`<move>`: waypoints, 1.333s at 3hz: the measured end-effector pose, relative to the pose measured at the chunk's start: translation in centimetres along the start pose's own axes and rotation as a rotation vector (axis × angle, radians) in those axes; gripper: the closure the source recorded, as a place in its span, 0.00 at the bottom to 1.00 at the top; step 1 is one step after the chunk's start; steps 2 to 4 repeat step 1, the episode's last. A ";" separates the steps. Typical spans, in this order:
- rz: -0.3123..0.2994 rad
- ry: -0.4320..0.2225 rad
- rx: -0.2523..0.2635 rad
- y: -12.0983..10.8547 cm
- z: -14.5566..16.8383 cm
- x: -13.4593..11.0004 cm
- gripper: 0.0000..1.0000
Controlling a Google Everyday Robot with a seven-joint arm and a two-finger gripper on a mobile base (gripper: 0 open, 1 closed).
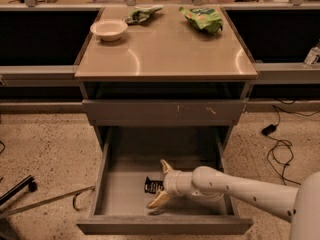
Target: Place rxbar chocolate into middle drawer
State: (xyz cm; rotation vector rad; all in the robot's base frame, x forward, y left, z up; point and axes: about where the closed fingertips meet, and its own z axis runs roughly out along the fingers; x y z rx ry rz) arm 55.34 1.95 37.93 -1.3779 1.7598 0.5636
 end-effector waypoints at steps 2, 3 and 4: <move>0.000 0.000 0.000 0.0 0.0 0.0 0.00; 0.000 0.000 0.000 0.0 0.0 0.0 0.00; 0.000 0.000 0.000 0.0 0.0 0.0 0.00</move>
Offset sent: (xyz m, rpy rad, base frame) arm 0.0000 0.0000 0.0000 0.0000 0.0000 0.0000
